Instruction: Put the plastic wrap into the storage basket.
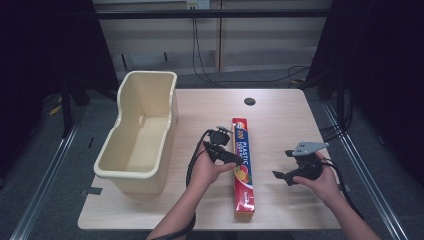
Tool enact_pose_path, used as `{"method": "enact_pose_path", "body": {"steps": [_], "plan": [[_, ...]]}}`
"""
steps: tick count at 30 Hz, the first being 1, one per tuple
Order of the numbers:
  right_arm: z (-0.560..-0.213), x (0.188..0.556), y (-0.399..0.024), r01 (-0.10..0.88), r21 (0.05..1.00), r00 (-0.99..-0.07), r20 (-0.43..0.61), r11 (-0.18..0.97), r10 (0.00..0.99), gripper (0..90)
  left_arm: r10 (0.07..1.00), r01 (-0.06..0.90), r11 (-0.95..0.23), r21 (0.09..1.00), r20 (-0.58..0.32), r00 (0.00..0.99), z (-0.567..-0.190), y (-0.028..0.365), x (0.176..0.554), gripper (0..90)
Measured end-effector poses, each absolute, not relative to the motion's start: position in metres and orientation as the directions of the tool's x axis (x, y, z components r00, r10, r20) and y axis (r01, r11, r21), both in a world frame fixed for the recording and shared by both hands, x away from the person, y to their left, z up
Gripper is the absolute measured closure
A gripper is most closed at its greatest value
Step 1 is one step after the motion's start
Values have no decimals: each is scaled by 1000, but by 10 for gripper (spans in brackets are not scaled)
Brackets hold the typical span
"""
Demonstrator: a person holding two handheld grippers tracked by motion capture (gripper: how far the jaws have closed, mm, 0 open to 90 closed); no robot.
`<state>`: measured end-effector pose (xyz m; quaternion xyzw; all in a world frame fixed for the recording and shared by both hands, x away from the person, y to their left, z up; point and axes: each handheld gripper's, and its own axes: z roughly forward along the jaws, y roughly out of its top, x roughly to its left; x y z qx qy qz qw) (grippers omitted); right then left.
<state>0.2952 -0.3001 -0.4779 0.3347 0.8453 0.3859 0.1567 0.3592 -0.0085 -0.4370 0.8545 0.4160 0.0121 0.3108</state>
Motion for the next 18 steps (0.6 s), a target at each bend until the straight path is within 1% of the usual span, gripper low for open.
{"method": "enact_pose_path", "body": {"steps": [3,4,9,12,18], "plan": [[-477,295,-300,443,762,-727,-3,473,686,57,722,708,-471,526,-232,652,-437,-14,364,35],[-477,295,-300,443,762,-727,-3,473,686,57,728,717,-456,527,-242,641,-438,-17,365,35],[-477,295,-301,444,763,-725,-1,469,689,57,728,718,-493,491,-220,650,-441,-29,371,18],[-477,295,-302,446,763,-723,-2,469,691,57,731,725,-486,488,-229,643,-442,-36,373,18],[-476,296,-303,444,767,-720,-4,464,694,59,725,726,-512,459,-221,652,-445,-48,375,16]]}}
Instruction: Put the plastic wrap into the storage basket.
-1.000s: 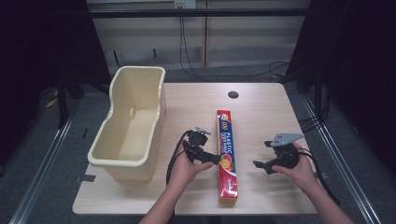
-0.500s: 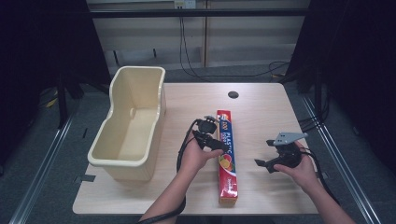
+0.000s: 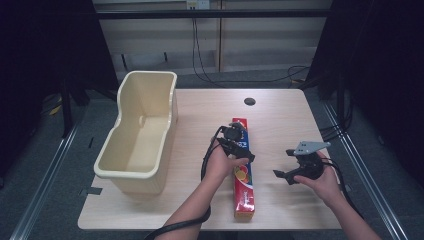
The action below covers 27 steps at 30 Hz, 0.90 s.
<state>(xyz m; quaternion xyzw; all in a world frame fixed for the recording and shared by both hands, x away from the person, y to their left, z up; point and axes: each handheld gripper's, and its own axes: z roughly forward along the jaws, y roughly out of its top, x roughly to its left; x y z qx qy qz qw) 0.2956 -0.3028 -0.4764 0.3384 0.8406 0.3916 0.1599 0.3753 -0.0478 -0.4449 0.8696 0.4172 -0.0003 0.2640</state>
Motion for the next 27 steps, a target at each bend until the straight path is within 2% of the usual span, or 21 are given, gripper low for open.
{"method": "enact_pose_path", "body": {"steps": [13,27], "plan": [[-476,296,-304,443,771,-719,2,456,695,59,738,734,-530,425,-194,646,-454,-69,376,7],[-475,296,-304,441,774,-720,4,453,694,61,762,761,-524,383,-187,619,-468,-67,376,30]]}}
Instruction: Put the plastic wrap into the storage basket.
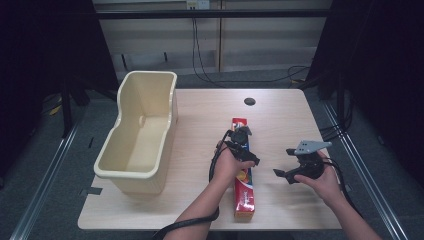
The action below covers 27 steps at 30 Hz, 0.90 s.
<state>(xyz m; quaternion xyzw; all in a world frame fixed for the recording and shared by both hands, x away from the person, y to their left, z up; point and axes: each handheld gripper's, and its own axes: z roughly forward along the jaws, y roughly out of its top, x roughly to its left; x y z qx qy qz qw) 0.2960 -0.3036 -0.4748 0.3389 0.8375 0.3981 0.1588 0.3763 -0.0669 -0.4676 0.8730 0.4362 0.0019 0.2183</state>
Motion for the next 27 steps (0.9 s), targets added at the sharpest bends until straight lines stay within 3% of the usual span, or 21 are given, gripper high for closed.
{"method": "enact_pose_path", "body": {"steps": [20,27], "plan": [[-474,296,-304,440,780,-711,0,445,703,64,764,777,-550,306,-193,616,-456,-41,376,232],[-473,296,-305,440,781,-712,3,443,702,66,809,829,-503,246,-205,551,-457,-42,378,269]]}}
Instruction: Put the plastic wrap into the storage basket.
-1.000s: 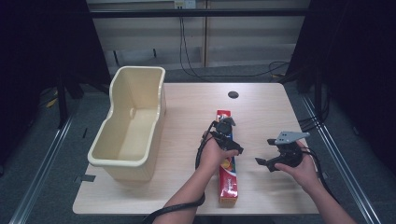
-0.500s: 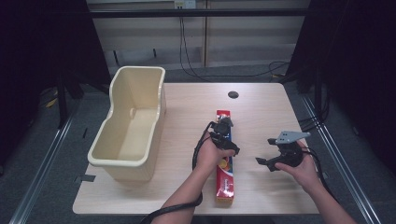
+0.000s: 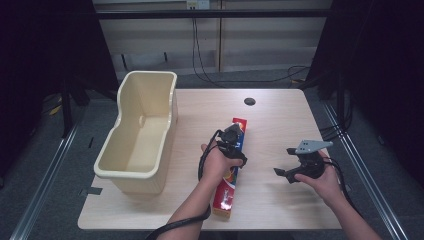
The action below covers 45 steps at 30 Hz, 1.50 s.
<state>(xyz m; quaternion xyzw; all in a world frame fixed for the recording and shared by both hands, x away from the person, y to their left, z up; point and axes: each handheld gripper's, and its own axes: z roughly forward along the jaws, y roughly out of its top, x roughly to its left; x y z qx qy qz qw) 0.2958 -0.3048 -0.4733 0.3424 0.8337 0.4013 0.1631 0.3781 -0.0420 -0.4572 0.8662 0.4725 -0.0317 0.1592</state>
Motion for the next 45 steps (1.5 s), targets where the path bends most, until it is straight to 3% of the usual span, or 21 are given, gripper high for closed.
{"method": "enact_pose_path", "body": {"steps": [5,9,18,45], "plan": [[-473,296,-305,442,781,-709,3,441,705,66,833,849,-491,196,-181,523,-452,-46,380,328],[-473,296,-305,440,781,-712,4,442,702,67,817,816,-550,181,-85,570,-448,-46,379,373],[-473,297,-306,437,789,-710,8,432,704,64,794,806,-579,121,-139,592,-438,-38,383,395],[-472,297,-303,430,794,-717,10,431,697,41,805,826,-552,113,-186,563,-354,-9,393,405]]}}
